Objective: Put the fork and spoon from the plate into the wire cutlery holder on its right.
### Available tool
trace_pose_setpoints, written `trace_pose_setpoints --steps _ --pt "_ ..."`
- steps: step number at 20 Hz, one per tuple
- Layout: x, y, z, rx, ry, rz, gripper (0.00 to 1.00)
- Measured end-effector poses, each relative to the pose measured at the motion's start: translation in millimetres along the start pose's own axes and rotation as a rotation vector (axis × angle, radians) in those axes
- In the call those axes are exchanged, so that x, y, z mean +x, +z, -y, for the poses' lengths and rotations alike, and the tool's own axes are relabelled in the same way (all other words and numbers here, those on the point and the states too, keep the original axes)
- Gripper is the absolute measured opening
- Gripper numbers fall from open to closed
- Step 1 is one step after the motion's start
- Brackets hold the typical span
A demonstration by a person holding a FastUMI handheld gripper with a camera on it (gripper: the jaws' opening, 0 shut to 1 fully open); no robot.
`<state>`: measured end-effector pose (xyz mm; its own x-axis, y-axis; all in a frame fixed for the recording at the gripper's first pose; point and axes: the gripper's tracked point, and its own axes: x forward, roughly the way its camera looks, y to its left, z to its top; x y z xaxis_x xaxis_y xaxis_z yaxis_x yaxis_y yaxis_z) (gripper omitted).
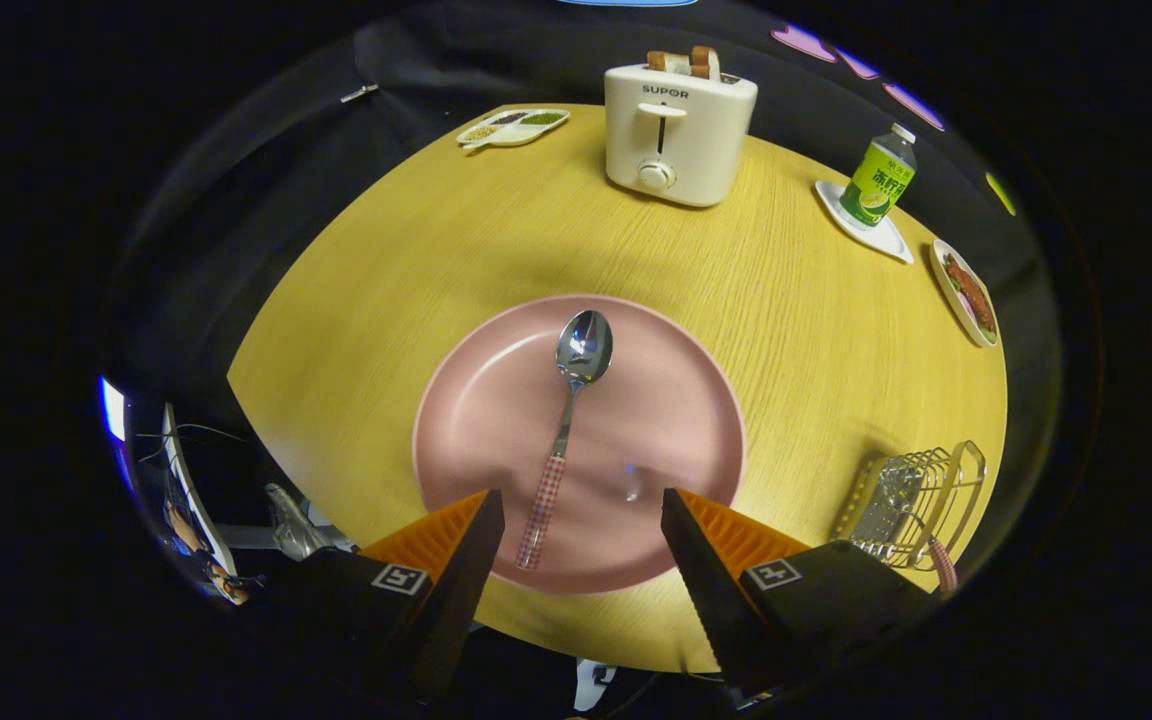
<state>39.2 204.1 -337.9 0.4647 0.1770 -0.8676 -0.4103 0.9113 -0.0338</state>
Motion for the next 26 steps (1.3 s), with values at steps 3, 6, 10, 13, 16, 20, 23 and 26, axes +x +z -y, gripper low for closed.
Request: trace_pose_setpoints --steps 3,6,10,13,16,20,23,26 --pt "12.8 -4.9 -5.4 -0.004 -0.011 -0.029 0.94" --pt "21.5 -12.8 -10.6 -0.043 -0.002 -0.072 0.77" --pt "28.7 -22.9 -13.9 -0.038 -0.007 -0.104 0.62" --pt "27.7 -19.5 -17.5 -0.015 0.007 -0.113 0.44" --pt "28.8 -20.7 -14.1 -0.029 -0.002 -0.12 0.46" --pt "29.5 -21.8 -8.3 -0.003 -0.015 -0.129 0.22" --pt "30.2 -20.9 -11.8 0.054 0.054 -0.155 0.15" --pt "29.1 -17.8 -3.9 0.078 0.09 -0.143 0.11"
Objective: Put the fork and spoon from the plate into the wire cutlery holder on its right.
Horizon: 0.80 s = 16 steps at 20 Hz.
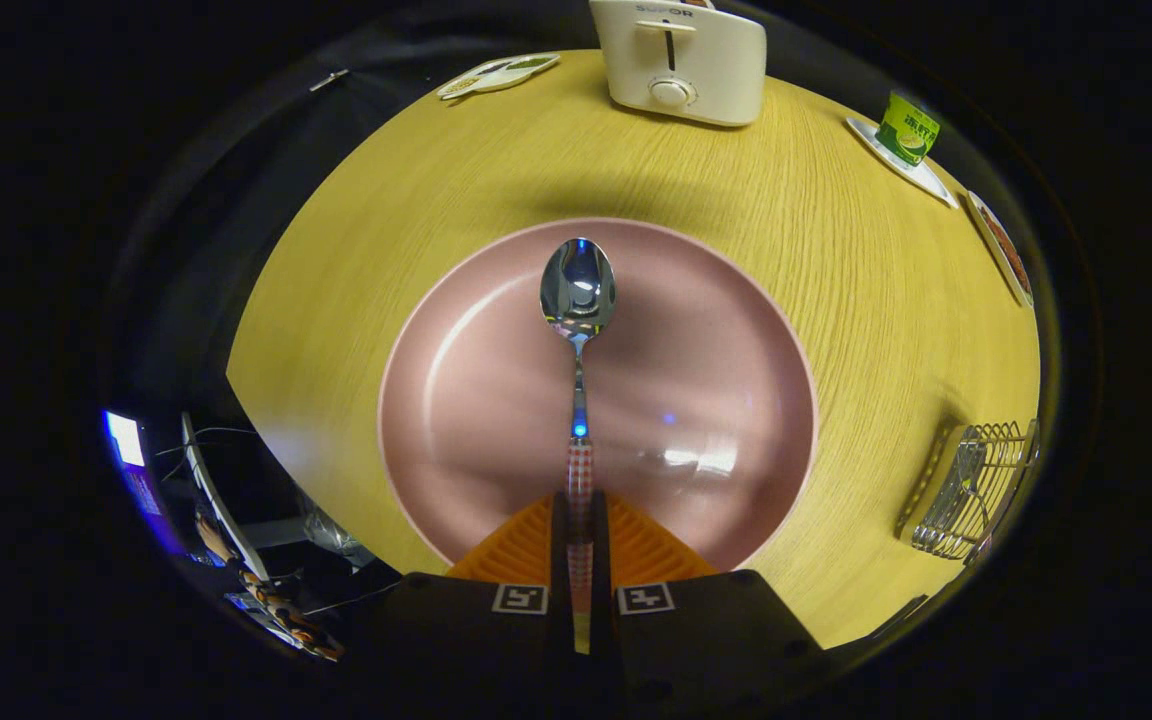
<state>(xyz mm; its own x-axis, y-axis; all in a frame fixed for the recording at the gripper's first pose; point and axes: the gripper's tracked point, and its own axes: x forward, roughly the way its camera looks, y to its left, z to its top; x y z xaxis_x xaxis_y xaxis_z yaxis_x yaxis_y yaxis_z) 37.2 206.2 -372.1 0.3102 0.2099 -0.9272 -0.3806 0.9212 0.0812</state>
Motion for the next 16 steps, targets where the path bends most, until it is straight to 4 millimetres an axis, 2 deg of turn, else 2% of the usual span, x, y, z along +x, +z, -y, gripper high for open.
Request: trace_pose_setpoints --steps 1,4,7,9,12,16 --pt "-2.6 -0.2 -1.2 -0.002 0.02 -0.005 0.07" --pt "-20.4 5.4 -1.9 0.003 0.052 0.017 0.07" --pt "-52.1 8.6 -2.3 -0.001 0.096 0.039 0.08" --pt "-80.4 2.6 1.0 -0.004 0.121 0.047 0.07" --pt "-122.5 -5.7 17.8 -0.016 0.14 0.058 0.07" --pt "-176.4 -21.9 60.0 -0.107 0.1 0.058 0.07"
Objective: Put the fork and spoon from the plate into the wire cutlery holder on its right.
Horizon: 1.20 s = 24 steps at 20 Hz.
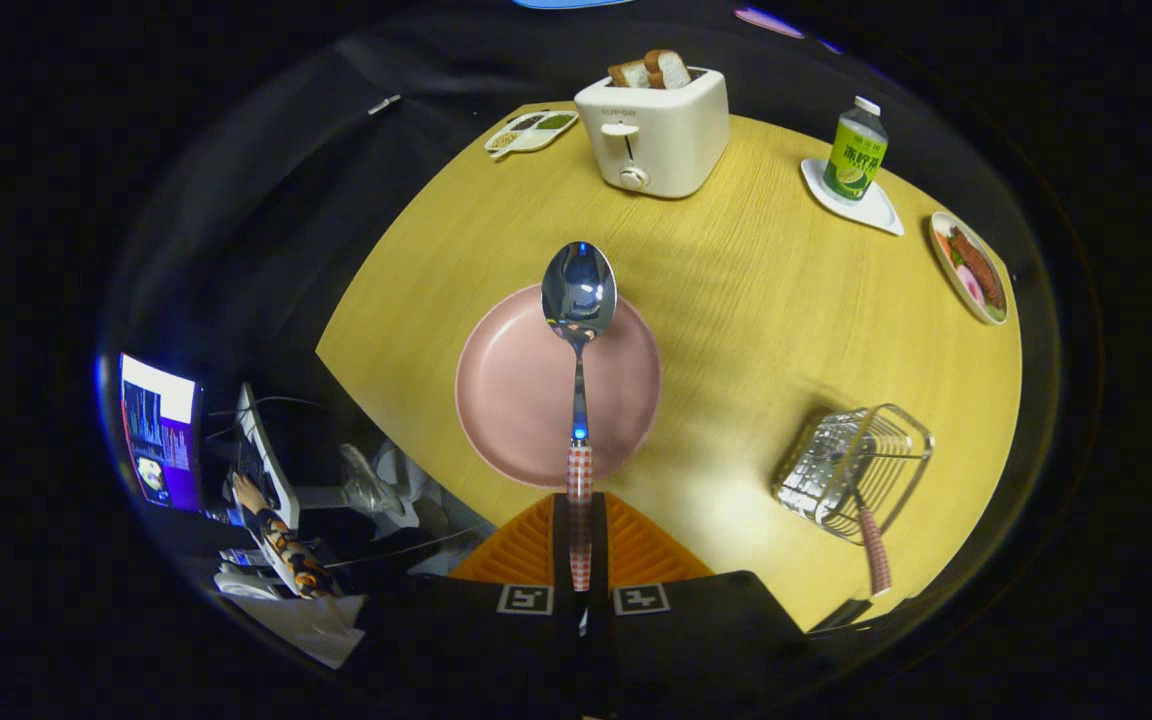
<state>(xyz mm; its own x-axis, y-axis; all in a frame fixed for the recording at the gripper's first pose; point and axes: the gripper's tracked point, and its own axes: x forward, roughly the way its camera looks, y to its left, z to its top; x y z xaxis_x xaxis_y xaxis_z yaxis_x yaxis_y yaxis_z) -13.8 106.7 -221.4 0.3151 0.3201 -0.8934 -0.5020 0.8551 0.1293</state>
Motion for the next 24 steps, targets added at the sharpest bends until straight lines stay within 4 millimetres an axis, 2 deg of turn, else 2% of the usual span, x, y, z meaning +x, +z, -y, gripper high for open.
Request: trace_pose_setpoints --steps 2,6,9,11,17,24 --pt "-29.1 -13.1 18.1 -0.012 -0.008 -0.025 0.07" --pt "-72.0 -40.7 77.7 -0.095 -0.084 -0.121 0.07" --pt "-89.3 -49.6 110.9 -0.094 -0.115 -0.183 0.07" --pt "-96.2 -58.5 122.8 -0.073 -0.097 -0.231 0.08" --pt "-95.8 -74.6 162.4 -0.04 -0.073 -0.42 0.07" --pt "-71.5 -78.1 177.2 -0.013 -0.019 -0.648 0.08"
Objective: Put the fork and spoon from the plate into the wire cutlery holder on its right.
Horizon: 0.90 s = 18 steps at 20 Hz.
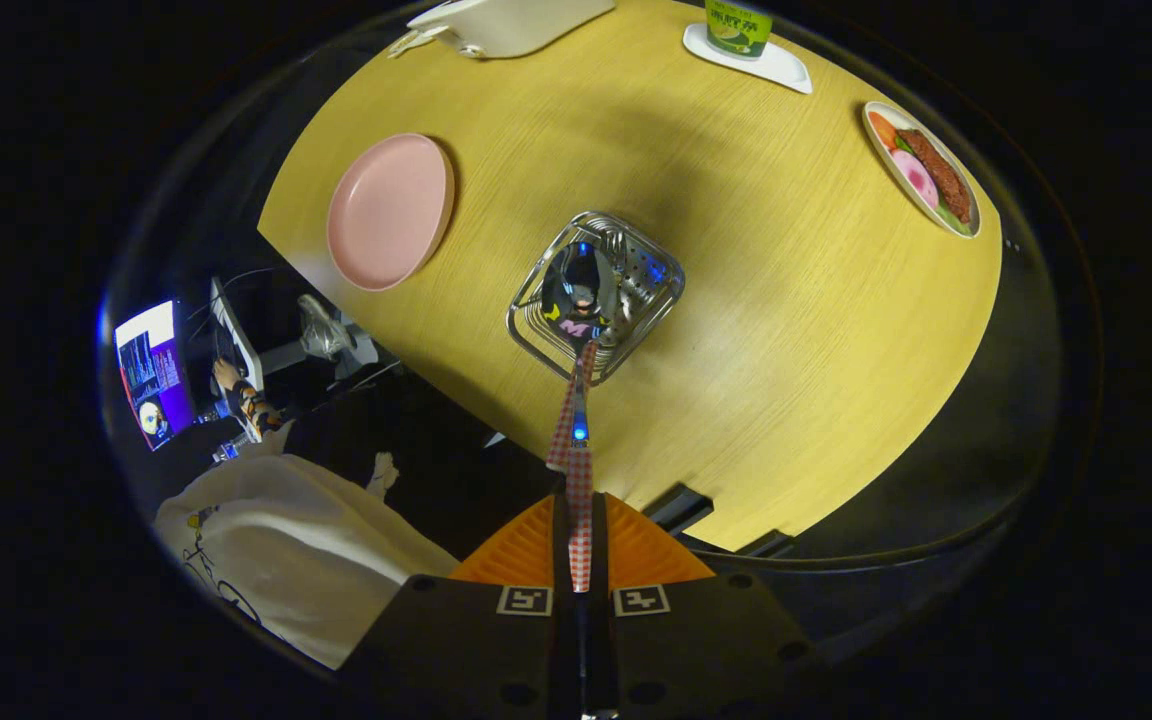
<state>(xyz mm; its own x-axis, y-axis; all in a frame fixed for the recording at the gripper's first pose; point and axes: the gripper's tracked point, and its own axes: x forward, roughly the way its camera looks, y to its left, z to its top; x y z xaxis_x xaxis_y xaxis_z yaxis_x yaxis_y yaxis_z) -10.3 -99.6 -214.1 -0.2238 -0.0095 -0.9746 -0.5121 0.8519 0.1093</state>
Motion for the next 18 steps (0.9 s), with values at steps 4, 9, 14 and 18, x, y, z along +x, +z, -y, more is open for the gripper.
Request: trace_pose_setpoints --steps 4,9,14,18 --pt "6.1 17.5 1.6 0.007 0.013 -0.052 0.09" --pt "11.3 29.8 9.8 0.044 0.005 -0.091 0.11" --pt "5.7 37.5 13.2 0.055 0.02 -0.033 0.41" --pt "-4.2 34.5 6.0 0.043 0.028 0.063 0.8"
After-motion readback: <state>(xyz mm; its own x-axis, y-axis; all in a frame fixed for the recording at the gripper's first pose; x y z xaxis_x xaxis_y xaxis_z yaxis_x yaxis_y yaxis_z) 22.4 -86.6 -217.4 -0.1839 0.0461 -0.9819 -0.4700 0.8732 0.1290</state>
